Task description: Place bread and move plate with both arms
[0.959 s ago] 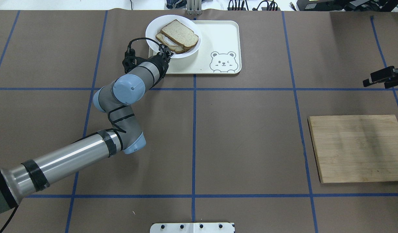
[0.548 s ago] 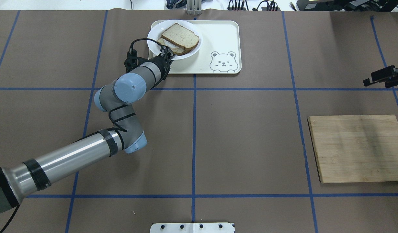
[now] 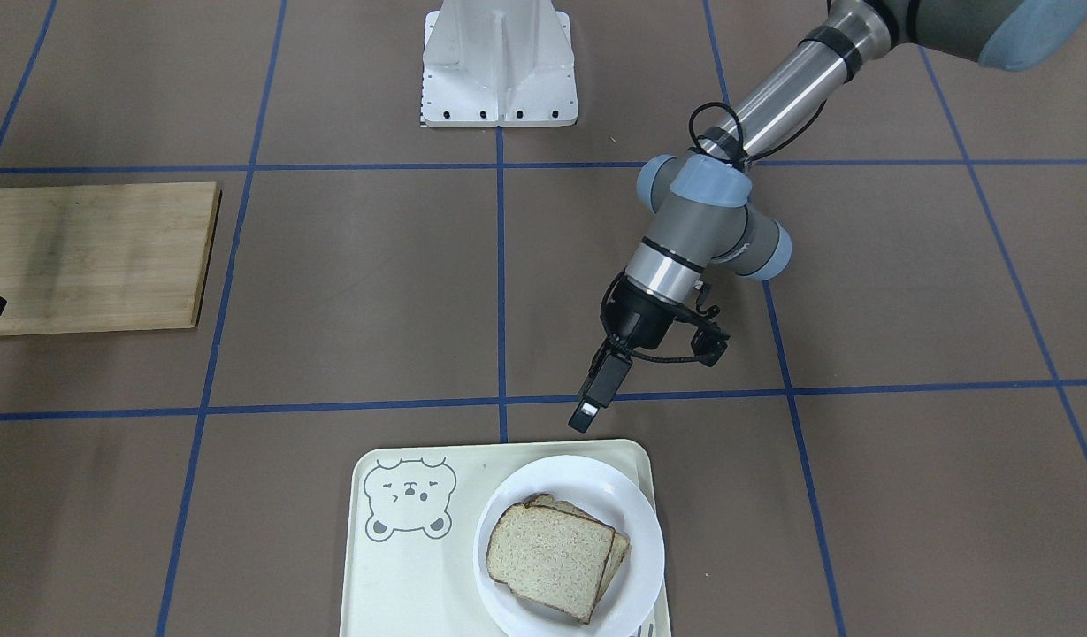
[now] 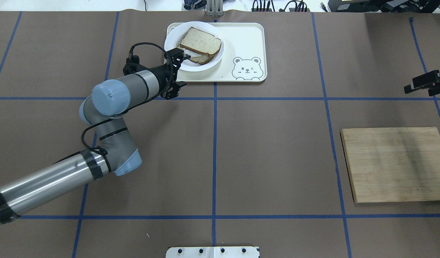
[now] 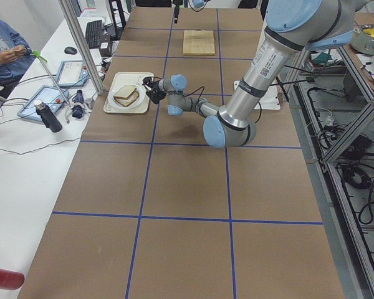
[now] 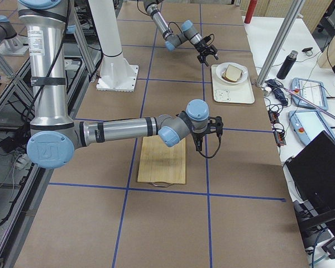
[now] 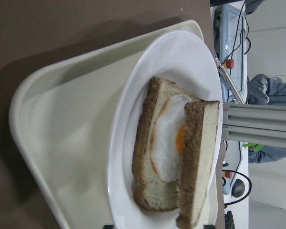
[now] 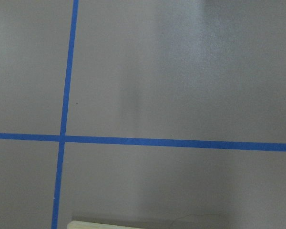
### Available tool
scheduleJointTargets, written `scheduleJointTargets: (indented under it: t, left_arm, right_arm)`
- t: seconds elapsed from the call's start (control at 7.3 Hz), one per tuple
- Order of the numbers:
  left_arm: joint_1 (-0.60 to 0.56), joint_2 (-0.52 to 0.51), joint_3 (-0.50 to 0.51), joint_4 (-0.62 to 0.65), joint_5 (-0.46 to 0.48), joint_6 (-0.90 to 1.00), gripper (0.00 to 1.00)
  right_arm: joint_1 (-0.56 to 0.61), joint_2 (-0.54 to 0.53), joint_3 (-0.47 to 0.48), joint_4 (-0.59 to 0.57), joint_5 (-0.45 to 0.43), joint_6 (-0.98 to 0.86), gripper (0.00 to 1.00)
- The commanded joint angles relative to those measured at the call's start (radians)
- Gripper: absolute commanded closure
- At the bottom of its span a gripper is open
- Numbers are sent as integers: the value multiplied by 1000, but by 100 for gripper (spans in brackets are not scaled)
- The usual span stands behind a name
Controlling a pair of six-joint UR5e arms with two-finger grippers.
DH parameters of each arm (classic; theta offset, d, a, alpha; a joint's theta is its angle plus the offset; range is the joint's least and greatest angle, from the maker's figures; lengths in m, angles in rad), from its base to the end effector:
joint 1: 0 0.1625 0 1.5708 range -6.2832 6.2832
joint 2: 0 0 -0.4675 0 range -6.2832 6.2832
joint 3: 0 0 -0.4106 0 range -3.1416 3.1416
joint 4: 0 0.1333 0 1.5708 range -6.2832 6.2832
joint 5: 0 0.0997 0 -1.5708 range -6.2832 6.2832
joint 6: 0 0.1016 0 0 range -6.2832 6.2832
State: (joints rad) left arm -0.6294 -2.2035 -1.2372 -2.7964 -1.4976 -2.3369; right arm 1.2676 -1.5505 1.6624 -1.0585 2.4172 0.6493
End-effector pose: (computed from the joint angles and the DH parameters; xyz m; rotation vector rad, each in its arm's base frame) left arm 0.5434 -0.5698 0.3236 -0.0493 1.6427 -1.1510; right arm -0.1060 -0.5303 0.5804 0.1453 -0.9926 0.0526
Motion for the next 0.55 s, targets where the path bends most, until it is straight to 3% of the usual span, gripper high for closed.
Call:
scheduleJointTargets:
  t: [0.0, 0.27, 0.41]
  left_arm:
    - [-48, 208, -216, 9, -105, 107, 2]
    - [-168, 420, -324, 40, -137, 419, 2]
    - [-250, 504, -324, 78, -183, 694, 2]
  right_arm:
    - [-11, 12, 35, -105, -64, -2, 0]
    - [1, 26, 37, -161, -128, -66, 0]
    - [31, 26, 39, -202, -128, -135, 0]
